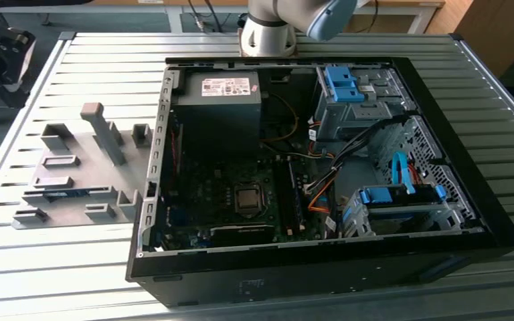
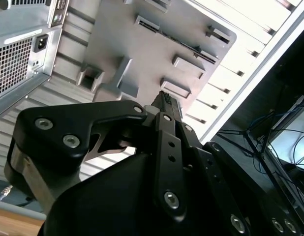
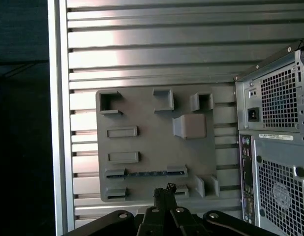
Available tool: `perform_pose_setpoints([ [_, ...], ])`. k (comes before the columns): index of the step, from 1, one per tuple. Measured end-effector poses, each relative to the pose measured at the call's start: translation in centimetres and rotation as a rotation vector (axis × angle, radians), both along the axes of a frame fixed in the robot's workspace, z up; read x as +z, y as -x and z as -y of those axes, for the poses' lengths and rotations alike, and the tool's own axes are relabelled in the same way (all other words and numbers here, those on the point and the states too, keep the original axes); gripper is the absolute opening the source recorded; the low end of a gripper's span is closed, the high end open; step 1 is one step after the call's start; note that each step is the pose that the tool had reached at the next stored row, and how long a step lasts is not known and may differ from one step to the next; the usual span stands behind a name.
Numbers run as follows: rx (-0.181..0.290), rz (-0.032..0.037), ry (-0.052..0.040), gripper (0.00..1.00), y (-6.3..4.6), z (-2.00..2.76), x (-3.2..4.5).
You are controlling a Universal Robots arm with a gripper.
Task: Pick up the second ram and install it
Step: 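Reach for the second ram, then pick up the second ram and move it above second insertion slot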
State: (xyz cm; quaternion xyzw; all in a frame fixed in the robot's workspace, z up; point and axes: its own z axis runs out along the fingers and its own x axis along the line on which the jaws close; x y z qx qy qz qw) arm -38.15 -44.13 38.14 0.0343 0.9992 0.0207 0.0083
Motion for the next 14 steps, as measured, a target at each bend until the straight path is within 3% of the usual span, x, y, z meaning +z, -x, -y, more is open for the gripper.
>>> perform_pose_setpoints([
  [4, 0.000, -0.0014, 0.0002, 0.11, 0.87, 0.07, -0.04],
  [14, 0.000, -0.0014, 0.0002, 0.11, 0.95, 0.07, -0.04],
])
